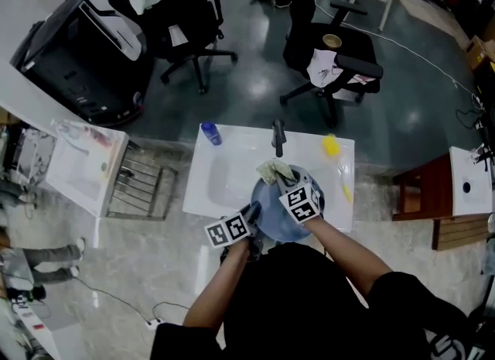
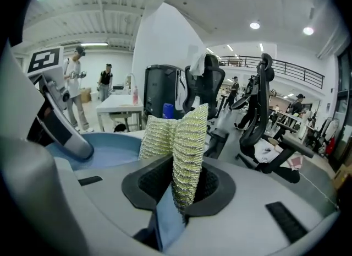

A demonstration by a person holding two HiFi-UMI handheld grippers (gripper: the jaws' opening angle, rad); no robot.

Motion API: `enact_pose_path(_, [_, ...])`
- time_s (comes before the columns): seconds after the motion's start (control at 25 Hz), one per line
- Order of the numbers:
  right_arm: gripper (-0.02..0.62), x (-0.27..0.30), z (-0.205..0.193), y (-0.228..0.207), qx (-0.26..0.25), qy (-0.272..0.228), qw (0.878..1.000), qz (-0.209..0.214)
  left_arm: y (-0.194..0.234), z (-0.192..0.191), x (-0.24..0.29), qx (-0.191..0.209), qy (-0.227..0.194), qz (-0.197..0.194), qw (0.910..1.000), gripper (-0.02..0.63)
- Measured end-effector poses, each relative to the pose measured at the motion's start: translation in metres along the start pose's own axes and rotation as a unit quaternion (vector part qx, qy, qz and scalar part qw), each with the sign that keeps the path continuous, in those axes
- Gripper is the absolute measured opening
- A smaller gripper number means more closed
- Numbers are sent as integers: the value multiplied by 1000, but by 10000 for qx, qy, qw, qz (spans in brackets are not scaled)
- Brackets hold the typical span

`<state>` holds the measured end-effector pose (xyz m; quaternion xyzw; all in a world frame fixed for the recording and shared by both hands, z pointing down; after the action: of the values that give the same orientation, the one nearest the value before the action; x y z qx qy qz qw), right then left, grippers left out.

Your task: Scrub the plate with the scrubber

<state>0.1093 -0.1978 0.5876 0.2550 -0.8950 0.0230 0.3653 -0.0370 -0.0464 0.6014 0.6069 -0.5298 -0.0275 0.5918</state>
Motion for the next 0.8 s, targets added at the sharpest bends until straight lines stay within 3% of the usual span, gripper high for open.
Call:
enact_pose_path(0.36, [67, -9, -9, -17, -349, 274, 9981, -437, -6, -9, 2, -147, -44, -130, 9998, 60])
enact_pose_path(0.8, [67, -21, -28, -31, -424, 521, 9958, -625, -10, -17, 0, -115, -93, -262, 9995, 74])
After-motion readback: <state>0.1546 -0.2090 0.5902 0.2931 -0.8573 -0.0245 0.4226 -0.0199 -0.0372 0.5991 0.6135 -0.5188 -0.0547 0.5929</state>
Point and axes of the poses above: the fingertips, and each gripper's own axes: x forward along the fingers, y to its left, z out of its top, the point moved 10 cm from there along -x, backward along the fingers, and after that the axes turned 8 degrees about y, right-handed, at the moved point
